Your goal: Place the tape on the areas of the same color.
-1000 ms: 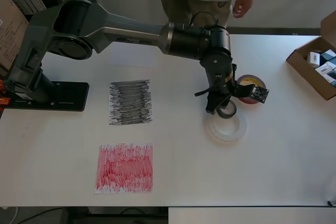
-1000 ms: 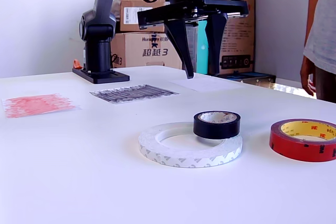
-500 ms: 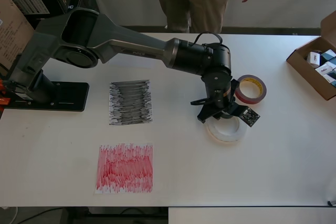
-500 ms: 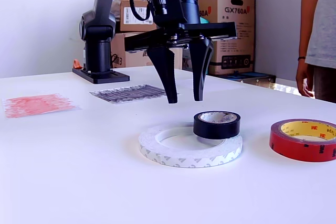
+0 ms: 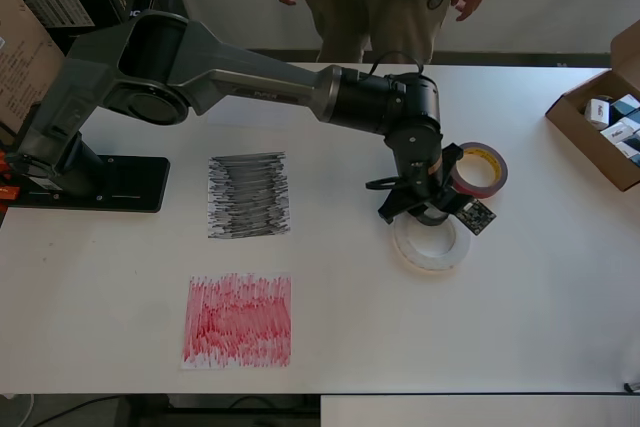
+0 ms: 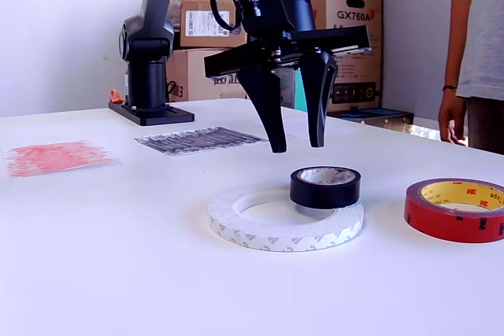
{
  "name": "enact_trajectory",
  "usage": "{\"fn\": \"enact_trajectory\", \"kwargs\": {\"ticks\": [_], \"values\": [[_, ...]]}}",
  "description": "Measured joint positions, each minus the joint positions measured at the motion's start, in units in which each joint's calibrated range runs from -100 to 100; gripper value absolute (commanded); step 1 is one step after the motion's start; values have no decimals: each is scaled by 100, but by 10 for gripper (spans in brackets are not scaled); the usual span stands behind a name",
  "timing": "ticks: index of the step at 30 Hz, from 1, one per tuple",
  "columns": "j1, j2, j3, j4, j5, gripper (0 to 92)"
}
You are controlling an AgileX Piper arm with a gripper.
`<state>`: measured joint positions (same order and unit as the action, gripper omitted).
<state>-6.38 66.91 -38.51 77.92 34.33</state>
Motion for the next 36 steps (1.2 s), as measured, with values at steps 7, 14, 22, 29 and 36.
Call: {"fn": "enact_trajectory", "kwargs": {"ticks": [7, 14, 22, 29, 36], "values": [[0, 181, 0, -2, 90, 404], [0, 201, 0, -2, 90, 403], [0, 328, 0, -41, 90, 402], [0, 362, 0, 6, 157, 372], [-91, 435, -107, 5, 168, 21]]}}
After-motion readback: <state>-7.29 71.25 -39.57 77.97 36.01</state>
